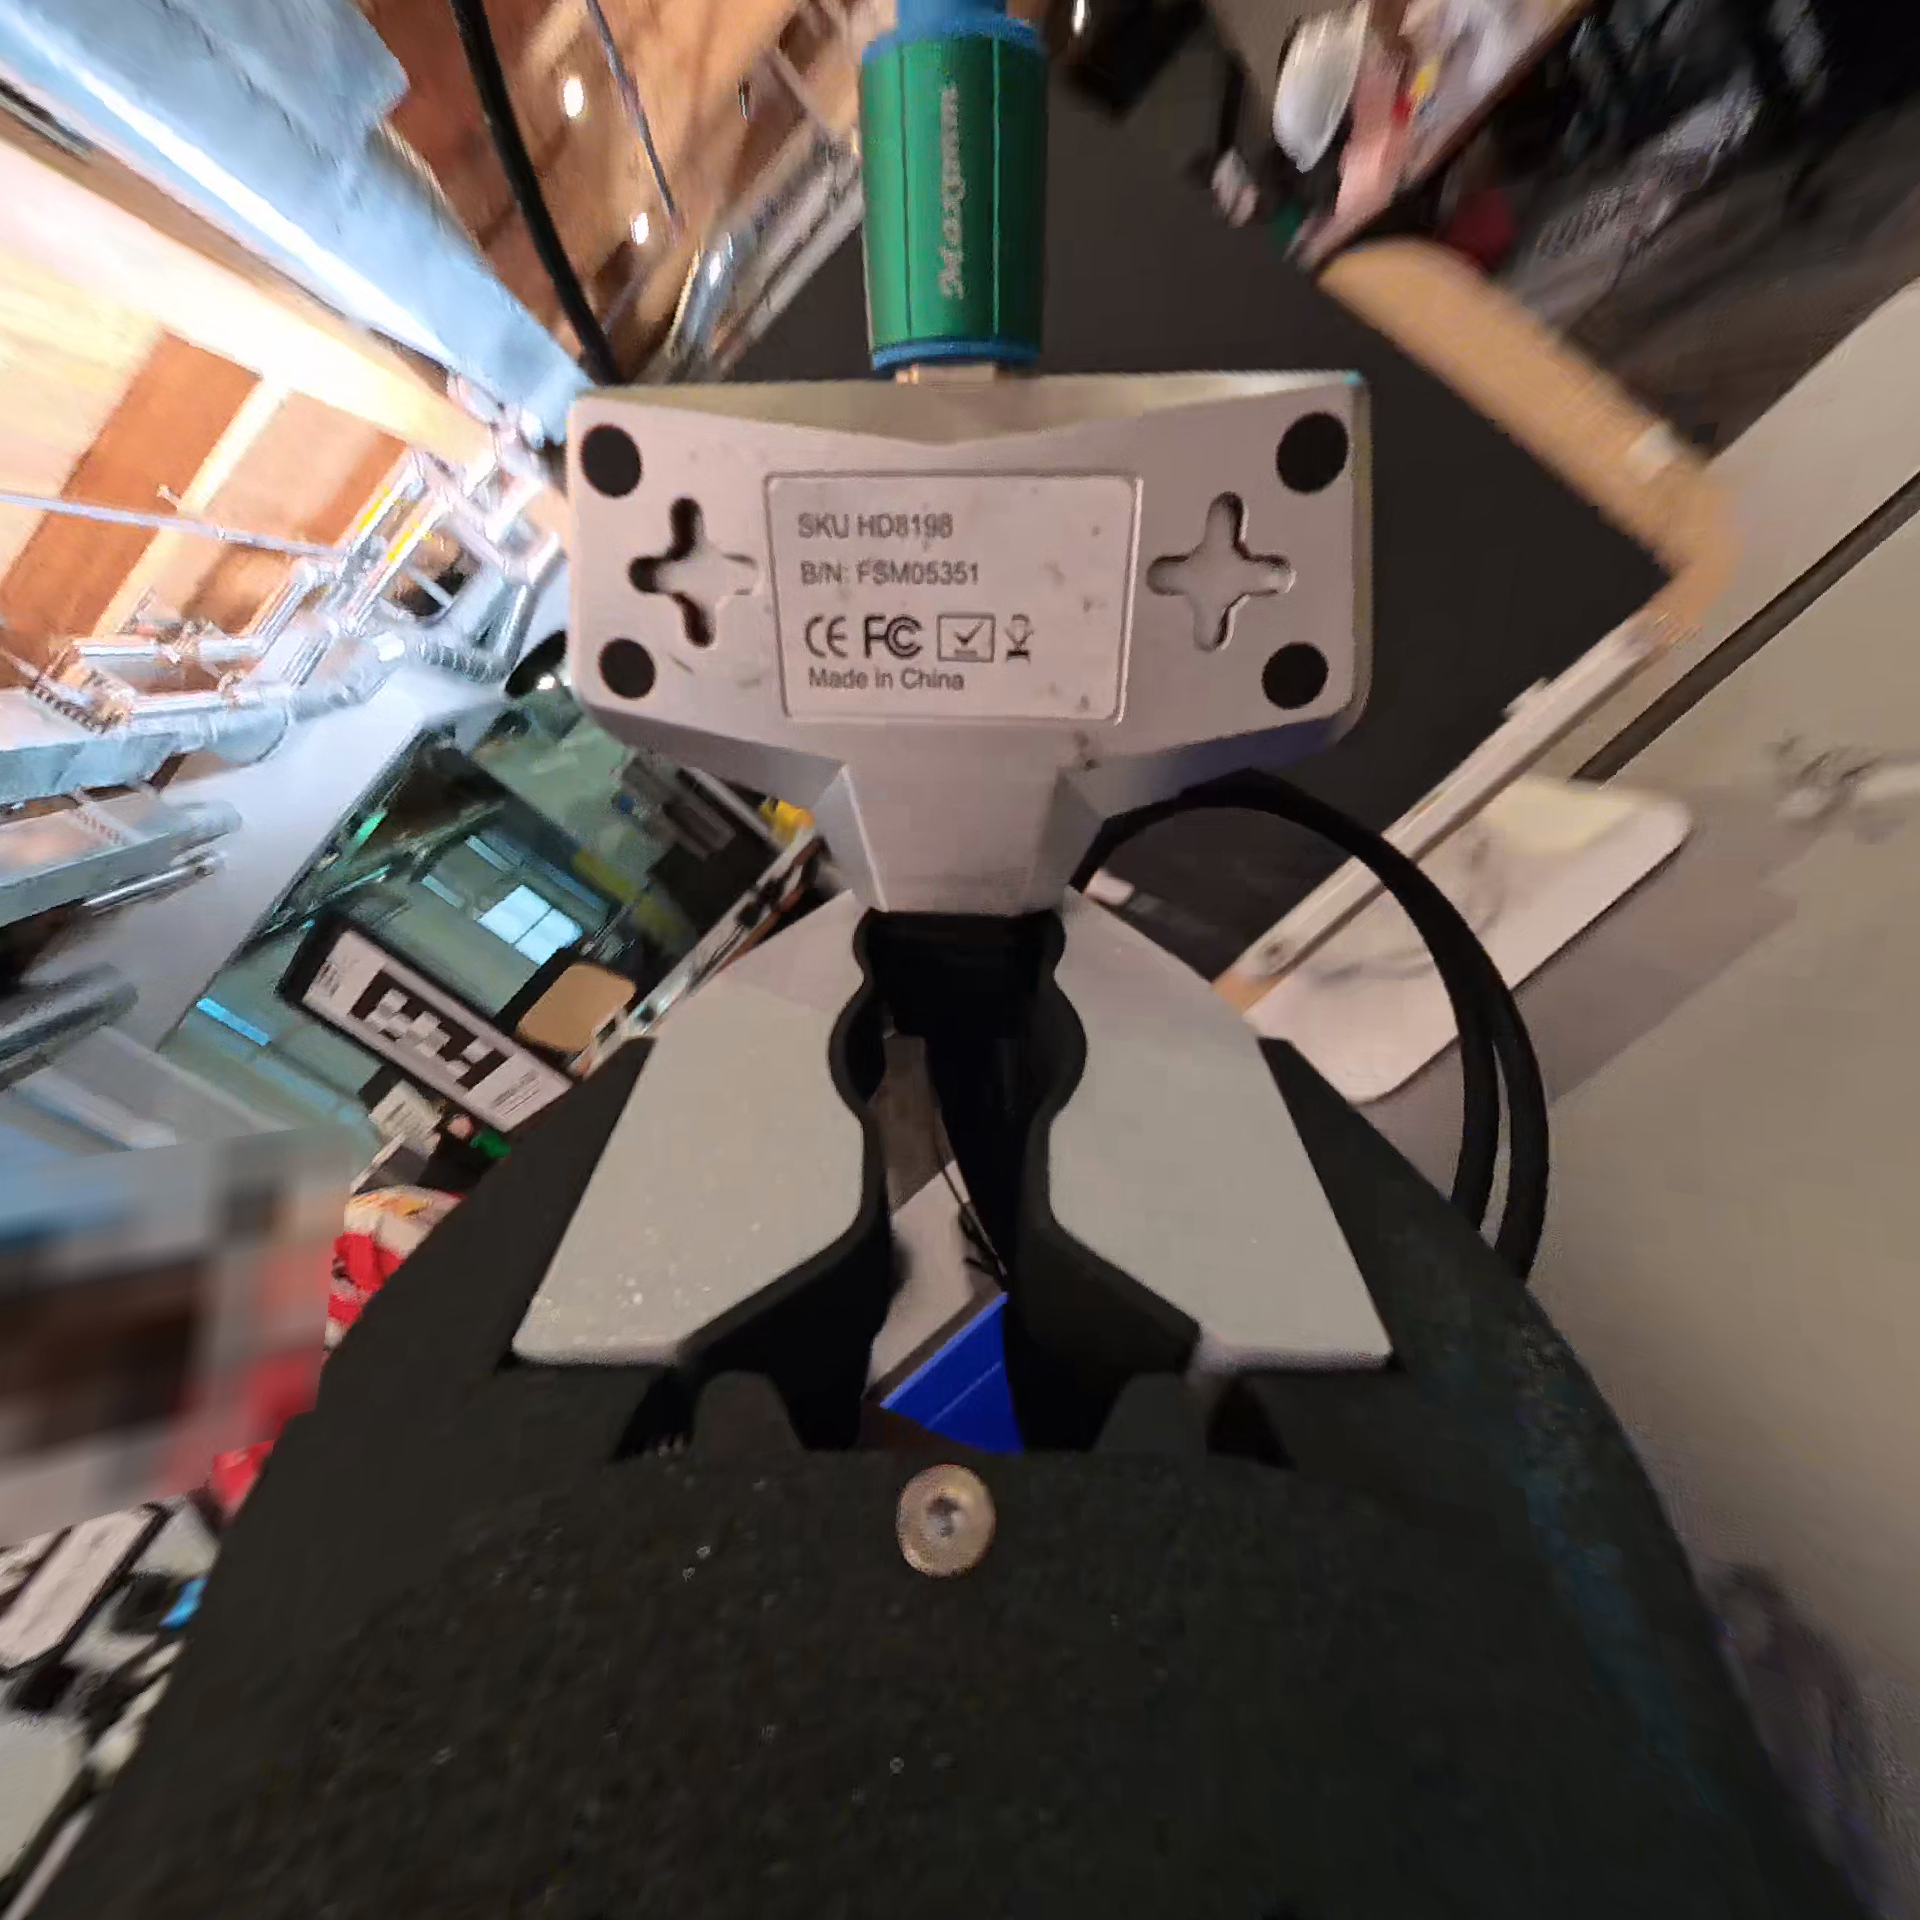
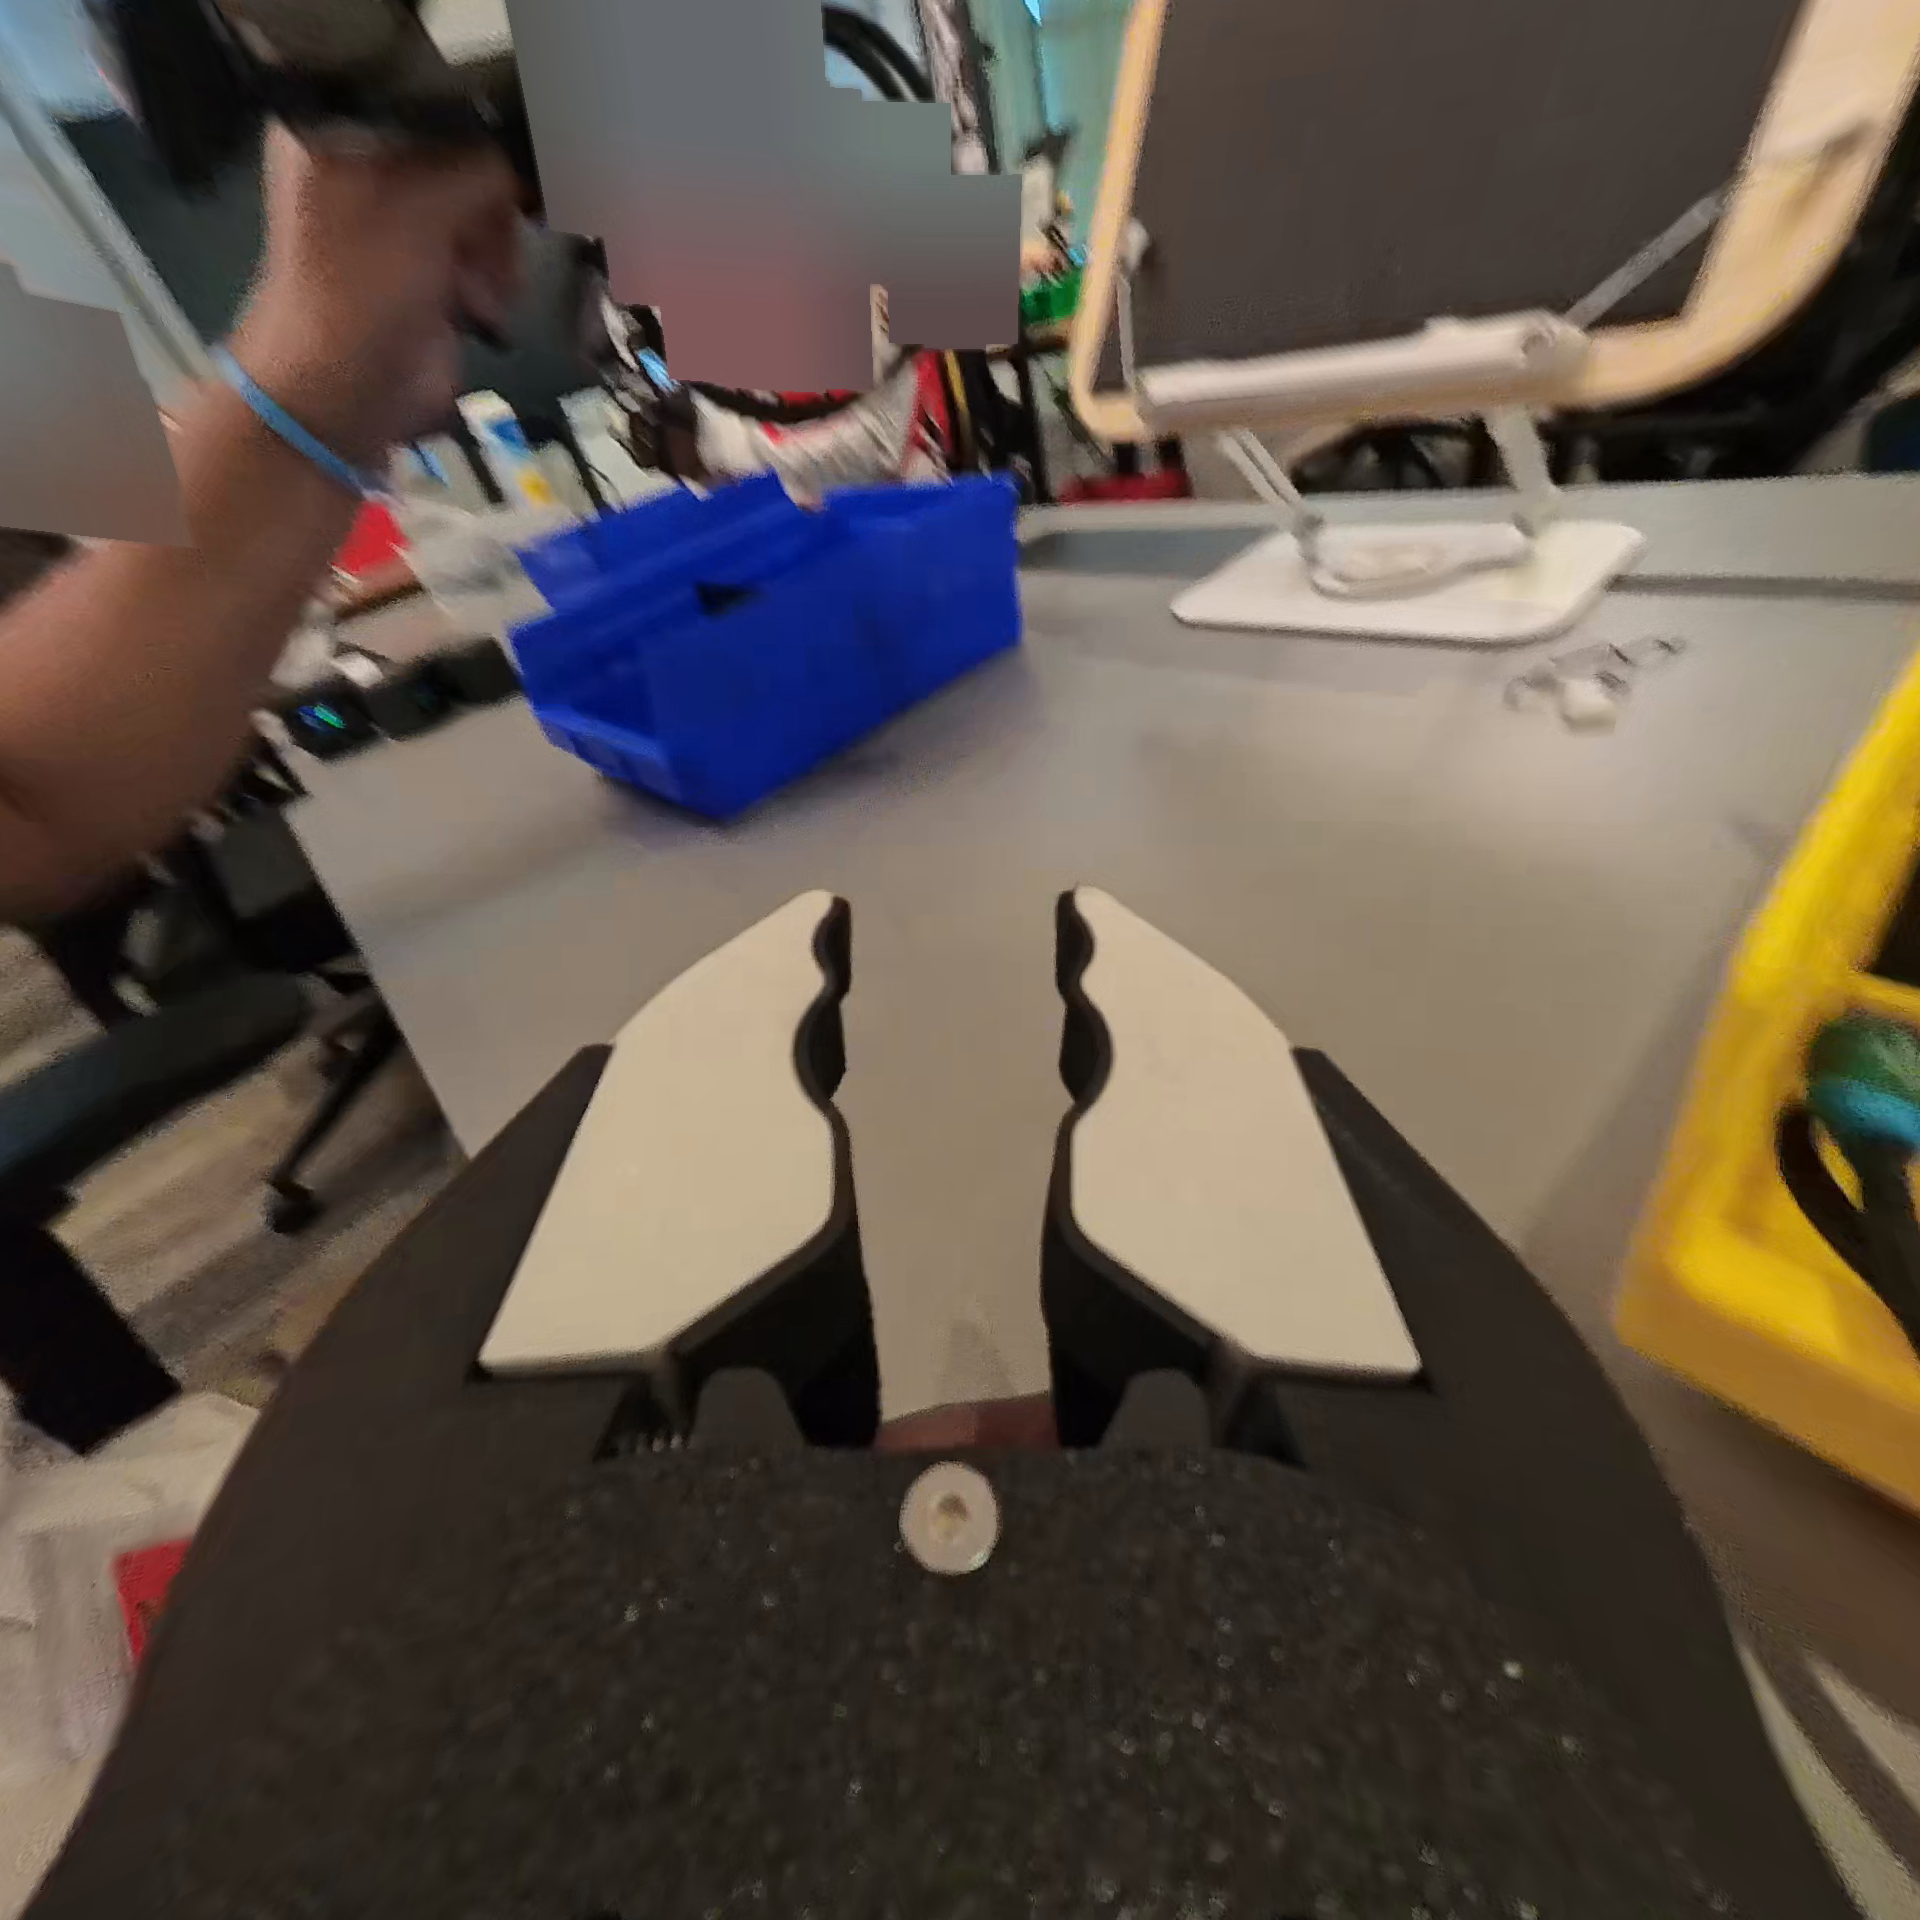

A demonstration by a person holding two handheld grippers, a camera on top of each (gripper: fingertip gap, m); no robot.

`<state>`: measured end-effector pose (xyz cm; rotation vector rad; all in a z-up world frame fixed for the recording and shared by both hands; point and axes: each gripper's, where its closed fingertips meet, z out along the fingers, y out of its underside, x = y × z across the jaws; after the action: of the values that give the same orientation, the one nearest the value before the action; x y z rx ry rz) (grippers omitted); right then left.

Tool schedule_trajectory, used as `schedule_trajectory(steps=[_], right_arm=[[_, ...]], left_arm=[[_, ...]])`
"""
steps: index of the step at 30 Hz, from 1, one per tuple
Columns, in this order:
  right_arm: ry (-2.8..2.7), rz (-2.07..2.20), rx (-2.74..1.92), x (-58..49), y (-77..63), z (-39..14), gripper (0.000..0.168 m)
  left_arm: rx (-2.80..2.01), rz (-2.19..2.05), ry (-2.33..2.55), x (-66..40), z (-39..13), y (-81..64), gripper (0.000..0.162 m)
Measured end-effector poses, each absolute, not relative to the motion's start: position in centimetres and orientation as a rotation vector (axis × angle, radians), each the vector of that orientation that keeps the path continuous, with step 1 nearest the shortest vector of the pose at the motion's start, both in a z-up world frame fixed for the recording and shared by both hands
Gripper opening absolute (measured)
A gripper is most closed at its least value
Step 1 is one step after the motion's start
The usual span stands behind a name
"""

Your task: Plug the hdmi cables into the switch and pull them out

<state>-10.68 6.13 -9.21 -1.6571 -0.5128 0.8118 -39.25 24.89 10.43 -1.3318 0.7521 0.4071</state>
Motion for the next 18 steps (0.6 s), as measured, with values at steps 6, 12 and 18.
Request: schedule_trajectory(steps=[6,12,18], right_arm=[[-0.556,0.878,-1.345,-15.9,9.2,1.4,0.048],[-0.508,0.937,-1.280,-19.3,11.5,4.8,0.047],[-0.476,0.963,-1.311,-18.6,12.5,2.1,0.021]], left_arm=[[-1.227,0.134,0.754,-26.7,5.6,18.5,0.024],[-1.284,0.008,0.772,-20.2,0.0,15.0,0.024],[-1.376,-0.044,0.822,-18.5,-3.3,14.4,0.025]])
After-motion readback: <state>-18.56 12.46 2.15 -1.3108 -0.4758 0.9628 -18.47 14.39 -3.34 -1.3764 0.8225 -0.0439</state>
